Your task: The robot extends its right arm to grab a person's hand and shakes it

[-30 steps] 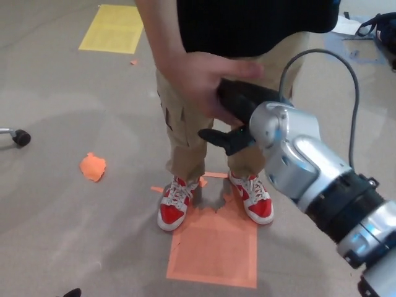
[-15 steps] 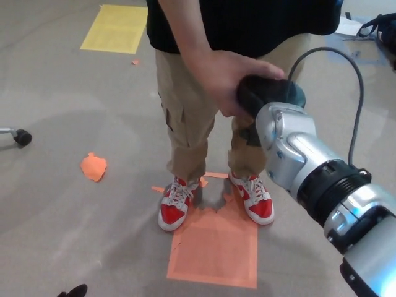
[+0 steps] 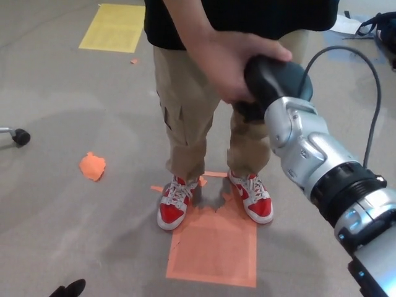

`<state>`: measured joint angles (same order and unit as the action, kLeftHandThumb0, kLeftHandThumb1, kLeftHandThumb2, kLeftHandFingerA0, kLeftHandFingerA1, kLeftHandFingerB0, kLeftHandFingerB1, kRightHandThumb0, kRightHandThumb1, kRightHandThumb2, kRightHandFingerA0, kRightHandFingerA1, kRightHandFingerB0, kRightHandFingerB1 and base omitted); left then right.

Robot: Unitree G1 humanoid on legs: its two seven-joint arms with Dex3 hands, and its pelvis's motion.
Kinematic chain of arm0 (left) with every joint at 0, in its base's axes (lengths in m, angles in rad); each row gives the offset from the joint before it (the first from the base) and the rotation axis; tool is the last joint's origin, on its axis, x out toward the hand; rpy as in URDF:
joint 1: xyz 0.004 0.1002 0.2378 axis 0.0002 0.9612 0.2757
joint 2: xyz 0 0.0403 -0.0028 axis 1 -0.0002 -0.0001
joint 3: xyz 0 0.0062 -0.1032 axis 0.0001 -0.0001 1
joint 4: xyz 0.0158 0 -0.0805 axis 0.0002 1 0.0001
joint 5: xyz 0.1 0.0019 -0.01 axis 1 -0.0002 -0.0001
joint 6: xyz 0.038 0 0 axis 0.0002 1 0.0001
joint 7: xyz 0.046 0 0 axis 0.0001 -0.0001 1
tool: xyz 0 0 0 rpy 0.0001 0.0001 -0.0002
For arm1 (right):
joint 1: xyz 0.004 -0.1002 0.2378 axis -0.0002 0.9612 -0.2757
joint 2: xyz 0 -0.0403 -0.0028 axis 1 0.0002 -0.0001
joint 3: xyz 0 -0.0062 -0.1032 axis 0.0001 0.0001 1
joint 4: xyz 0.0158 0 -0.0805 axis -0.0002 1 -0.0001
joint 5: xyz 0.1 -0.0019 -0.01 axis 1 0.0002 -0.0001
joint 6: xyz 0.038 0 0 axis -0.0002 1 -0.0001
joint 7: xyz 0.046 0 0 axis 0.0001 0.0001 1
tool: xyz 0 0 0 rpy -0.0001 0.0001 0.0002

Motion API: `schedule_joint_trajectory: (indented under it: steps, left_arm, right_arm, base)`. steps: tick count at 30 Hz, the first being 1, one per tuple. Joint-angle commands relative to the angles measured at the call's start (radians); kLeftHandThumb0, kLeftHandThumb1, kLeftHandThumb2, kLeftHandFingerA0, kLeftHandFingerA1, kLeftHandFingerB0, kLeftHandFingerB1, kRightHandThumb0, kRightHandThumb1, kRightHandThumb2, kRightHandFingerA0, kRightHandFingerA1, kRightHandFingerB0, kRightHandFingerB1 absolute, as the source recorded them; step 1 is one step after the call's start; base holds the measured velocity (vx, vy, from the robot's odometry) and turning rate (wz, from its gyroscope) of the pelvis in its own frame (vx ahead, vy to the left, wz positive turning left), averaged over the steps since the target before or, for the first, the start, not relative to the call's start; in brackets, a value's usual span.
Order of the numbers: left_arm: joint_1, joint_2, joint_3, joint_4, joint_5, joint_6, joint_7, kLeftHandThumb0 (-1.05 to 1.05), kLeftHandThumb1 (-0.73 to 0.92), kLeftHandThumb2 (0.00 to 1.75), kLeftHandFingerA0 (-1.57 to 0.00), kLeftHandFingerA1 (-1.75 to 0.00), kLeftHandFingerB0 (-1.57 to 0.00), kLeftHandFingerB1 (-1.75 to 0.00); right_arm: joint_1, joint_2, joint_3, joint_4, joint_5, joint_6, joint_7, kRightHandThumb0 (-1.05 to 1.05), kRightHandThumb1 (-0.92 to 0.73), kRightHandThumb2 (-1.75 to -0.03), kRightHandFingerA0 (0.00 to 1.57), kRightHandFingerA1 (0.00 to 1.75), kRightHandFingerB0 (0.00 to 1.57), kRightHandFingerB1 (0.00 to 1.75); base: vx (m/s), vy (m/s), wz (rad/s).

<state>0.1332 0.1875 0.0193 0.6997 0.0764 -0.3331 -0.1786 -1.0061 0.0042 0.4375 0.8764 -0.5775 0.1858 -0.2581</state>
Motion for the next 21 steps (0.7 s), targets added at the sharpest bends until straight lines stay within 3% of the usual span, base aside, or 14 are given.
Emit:
schedule_joint_trajectory:
  steps: [1,2,4,5,6,7,9,10,11,12,13,17,18,21]
  left_arm:
    - [-0.01,0.026,-0.003,-0.01,0.022,0.012,0.029,-0.67,0.74,1.05,-0.03,-0.42,-0.03,-0.33]
    - [-0.009,0.025,-0.001,-0.013,0.013,0.013,0.022,-0.67,0.75,1.05,-0.03,-0.41,-0.02,-0.32]
    - [-0.008,0.028,-0.001,-0.017,0.014,0.014,0.023,-0.66,0.74,1.04,-0.03,-0.43,-0.02,-0.33]
    - [-0.01,0.029,0.0,-0.023,0.015,0.018,0.026,-0.66,0.74,1.04,-0.02,-0.42,-0.02,-0.33]
    - [-0.011,0.029,0.0,-0.028,0.014,0.023,0.026,-0.66,0.74,1.04,-0.02,-0.42,-0.02,-0.33]
    - [-0.013,0.026,0.005,-0.019,0.008,0.003,0.028,-0.65,0.72,1.02,-0.01,-0.42,-0.01,-0.35]
    - [-0.008,0.029,0.005,-0.023,0.001,0.006,0.012,-0.66,0.74,1.05,-0.01,-0.37,-0.01,-0.32]
    - [-0.009,0.03,0.004,-0.023,0.0,0.007,0.01,-0.66,0.74,1.05,-0.01,-0.37,-0.01,-0.32]
    - [-0.013,0.032,0.0,-0.025,0.008,0.024,0.015,-0.73,0.75,1.03,-0.05,-0.37,-0.05,-0.3]
    - [-0.016,0.035,-0.007,-0.023,0.022,0.027,0.024,-0.67,0.75,1.06,-0.03,-0.39,-0.03,-0.33]
    - [-0.019,0.034,-0.01,-0.02,0.025,0.025,0.029,-0.67,0.74,1.04,-0.02,-0.41,-0.03,-0.34]
    - [-0.028,0.033,-0.007,-0.012,0.011,0.021,0.022,-0.67,0.73,1.04,-0.01,-0.41,-0.04,-0.34]
    - [-0.029,0.035,-0.006,-0.014,0.007,0.021,0.014,-0.67,0.74,1.04,-0.02,-0.4,-0.02,-0.33]
    - [-0.033,0.036,-0.006,-0.013,-0.004,0.027,-0.007,-0.71,0.76,1.04,-0.01,-0.31,-0.03,-0.27]
  right_arm:
    - [0.043,-0.047,-0.063,-0.349,0.004,0.025,0.032,-0.15,-0.69,-0.62,0.8,1.37,0.64,0.97]
    - [0.044,-0.053,-0.076,-0.452,-0.004,0.046,0.051,-0.15,-0.7,-0.62,0.82,1.28,0.69,0.82]
    - [0.043,-0.053,-0.091,-0.524,-0.001,0.066,0.071,-0.14,-0.72,-0.63,0.84,1.31,0.71,0.85]
    - [0.038,-0.049,-0.107,-0.574,0.007,0.085,0.086,-0.13,-0.74,-0.63,0.88,1.25,0.76,0.71]
    - [0.033,-0.047,-0.116,-0.598,0.009,0.098,0.095,-0.13,-0.74,-0.63,0.88,1.25,0.76,0.71]
    - [0.032,-0.048,-0.122,-0.612,0.01,0.114,0.111,-0.13,-0.68,-0.6,1.02,0.92,0.77,0.63]
    - [0.045,-0.047,-0.119,-0.566,0.012,0.101,0.103,-0.07,-0.66,-0.59,0.98,0.98,0.72,0.85]
    - [0.047,-0.047,-0.118,-0.558,0.011,0.102,0.104,-0.07,-0.66,-0.59,0.98,0.98,0.72,0.85]
    - [0.051,-0.043,-0.109,-0.508,-0.001,0.109,0.092,-0.1,-0.65,-0.59,0.96,1.07,0.68,0.98]
    - [0.056,-0.044,-0.108,-0.473,0.002,0.104,0.097,-0.06,-0.43,-0.52,0.98,1.05,0.69,1.08]
    - [0.06,-0.041,-0.105,-0.408,0.004,0.097,0.091,0.02,-0.39,-0.52,0.97,0.94,0.78,0.82]
    - [0.035,-0.014,-0.11,-0.184,0.028,0.091,0.088,-0.05,-0.49,-0.54,0.88,0.93,0.74,0.71]
    - [0.036,-0.006,-0.114,-0.113,0.038,0.052,0.066,-0.12,-0.58,-0.57,0.88,0.79,0.73,0.65]
    - [0.04,0.015,-0.115,0.073,0.056,0.009,0.082,-0.13,-0.45,-0.53,0.84,0.65,0.74,0.58]
  base:
    - [0.0,0.0,0.0]
    - [0.0,0.0,0.0]
    - [0.0,0.0,0.0]
    - [0.0,0.0,0.0]
    - [0.0,0.0,0.0]
    - [0.0,0.0,0.0]
    - [0.0,0.0,0.0]
    - [0.0,0.0,0.0]
    - [0.0,0.0,0.0]
    - [0.0,0.0,0.0]
    - [0.0,0.0,0.0]
    - [0.0,0.0,0.0]
    - [0.0,0.0,0.0]
    - [0.0,0.0,0.0]
